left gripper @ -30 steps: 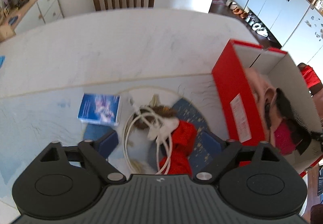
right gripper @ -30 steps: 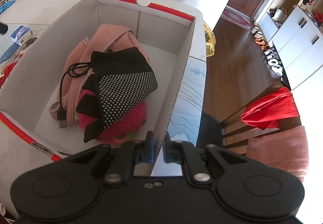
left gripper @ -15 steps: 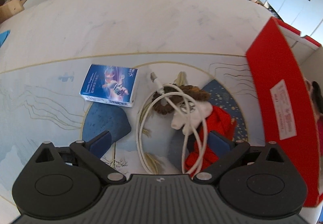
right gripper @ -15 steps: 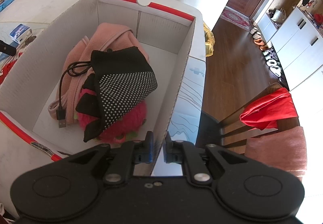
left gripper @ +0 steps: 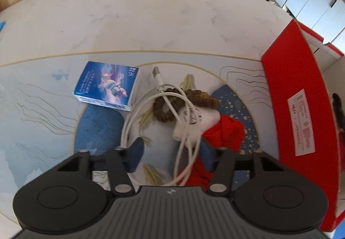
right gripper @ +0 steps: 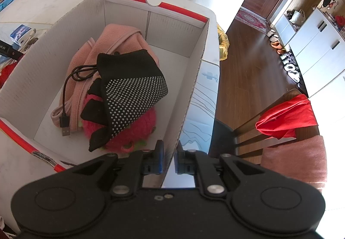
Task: Organize objects
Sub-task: 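Grasp the coiled white cable with the left gripper, then lift the white cable and carry it over the box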
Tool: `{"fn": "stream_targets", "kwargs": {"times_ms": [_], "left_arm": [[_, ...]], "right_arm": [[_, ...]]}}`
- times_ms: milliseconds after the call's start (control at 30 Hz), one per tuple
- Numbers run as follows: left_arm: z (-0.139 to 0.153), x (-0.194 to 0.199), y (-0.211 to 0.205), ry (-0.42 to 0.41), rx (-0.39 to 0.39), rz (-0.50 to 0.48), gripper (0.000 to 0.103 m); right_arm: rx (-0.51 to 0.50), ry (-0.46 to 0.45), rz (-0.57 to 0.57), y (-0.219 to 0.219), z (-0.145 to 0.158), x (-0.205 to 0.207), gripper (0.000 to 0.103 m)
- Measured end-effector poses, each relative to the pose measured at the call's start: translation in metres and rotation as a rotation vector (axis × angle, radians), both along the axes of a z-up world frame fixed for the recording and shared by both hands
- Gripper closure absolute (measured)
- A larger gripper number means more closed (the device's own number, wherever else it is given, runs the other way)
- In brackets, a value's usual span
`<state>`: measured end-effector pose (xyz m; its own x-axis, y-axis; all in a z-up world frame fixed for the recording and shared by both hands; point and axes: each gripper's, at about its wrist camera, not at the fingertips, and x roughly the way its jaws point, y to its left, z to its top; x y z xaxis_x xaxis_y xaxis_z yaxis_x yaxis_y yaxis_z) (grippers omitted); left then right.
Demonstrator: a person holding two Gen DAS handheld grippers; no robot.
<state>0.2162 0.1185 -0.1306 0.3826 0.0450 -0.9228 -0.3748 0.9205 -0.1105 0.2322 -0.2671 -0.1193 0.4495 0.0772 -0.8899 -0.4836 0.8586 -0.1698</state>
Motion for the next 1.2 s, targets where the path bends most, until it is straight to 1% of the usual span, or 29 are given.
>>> {"fn": "stream_targets", "kwargs": {"times_ms": [33,100,133,200,300,433,733,867,1000,1200], "left_arm": [[0.001,0.000,0.000,-0.006,-0.014,0.001,0.067],[0.003,-0.001,0.001,-0.021,-0.033,0.005,0.076],[0.004,-0.002,0.002,-0.029,-0.038,0.008,0.084],[0.008,-0.004,0.003,-0.048,-0.052,0.016,0.094],[0.019,-0.008,0.006,-0.083,-0.065,0.021,0.096],[0.038,-0.014,0.009,-0.124,-0.055,0.019,0.100],[0.084,-0.028,0.009,-0.185,-0.053,-0.005,0.101],[0.105,-0.032,0.001,-0.207,-0.042,-0.040,0.101],[0.131,-0.031,-0.010,-0.242,-0.016,-0.088,0.101],[0.164,-0.029,-0.023,-0.297,0.008,-0.134,0.101]], "right_arm": [[0.000,0.000,0.000,0.000,0.000,0.000,0.094],[-0.001,-0.001,0.001,0.000,0.000,0.000,0.094],[-0.001,-0.001,0.001,0.000,0.000,0.000,0.094],[0.000,0.000,0.000,0.000,0.000,0.000,0.094],[0.001,0.000,-0.001,0.000,0.000,0.000,0.094],[0.001,0.000,-0.001,0.000,0.000,0.000,0.094],[0.001,0.000,-0.001,0.000,0.000,0.000,0.094],[0.000,0.000,0.000,0.001,0.000,0.001,0.094],[-0.004,-0.002,0.005,0.002,-0.001,0.001,0.095],[-0.002,-0.005,0.012,0.002,-0.001,0.000,0.096]]}}
